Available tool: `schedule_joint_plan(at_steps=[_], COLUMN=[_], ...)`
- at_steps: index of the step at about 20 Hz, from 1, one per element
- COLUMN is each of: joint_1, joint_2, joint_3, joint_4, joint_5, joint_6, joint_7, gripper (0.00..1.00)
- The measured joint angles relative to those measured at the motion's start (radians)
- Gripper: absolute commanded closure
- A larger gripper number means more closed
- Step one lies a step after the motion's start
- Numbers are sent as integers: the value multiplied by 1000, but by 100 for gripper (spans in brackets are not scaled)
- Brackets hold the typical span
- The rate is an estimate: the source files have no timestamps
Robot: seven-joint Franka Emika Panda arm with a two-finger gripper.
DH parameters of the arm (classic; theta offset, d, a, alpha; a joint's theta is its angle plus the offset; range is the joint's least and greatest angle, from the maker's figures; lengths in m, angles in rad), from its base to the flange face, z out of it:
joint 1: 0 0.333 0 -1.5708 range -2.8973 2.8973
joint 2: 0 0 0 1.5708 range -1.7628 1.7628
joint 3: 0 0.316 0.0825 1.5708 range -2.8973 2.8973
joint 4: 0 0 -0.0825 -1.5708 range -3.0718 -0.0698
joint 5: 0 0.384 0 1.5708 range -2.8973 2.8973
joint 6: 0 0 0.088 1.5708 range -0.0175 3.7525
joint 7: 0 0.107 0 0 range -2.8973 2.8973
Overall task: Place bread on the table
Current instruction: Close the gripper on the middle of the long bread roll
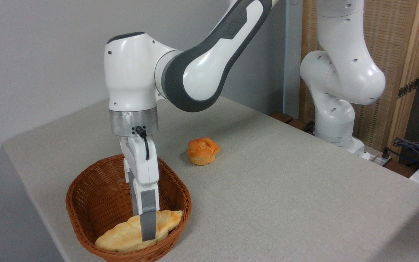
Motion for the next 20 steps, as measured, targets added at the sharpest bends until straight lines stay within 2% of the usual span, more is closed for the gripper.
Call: schedule_joint_plan(at_steps=[3, 9, 12, 14, 15, 20], joint_1=[0, 0, 0, 0, 0, 0], joint_2=[2, 26, 30, 30, 30, 30], joint_3=[0, 0, 0, 0, 0, 0], joint_4=[-1, -5, -5, -5, -5, -5], joint_5=[22, 25, 25, 25, 25, 25], joint_6=[0, 37, 38, 38, 38, 38], joint_7=[0, 0, 0, 0, 0, 0], gripper=[0, 1, 30, 52, 59, 61])
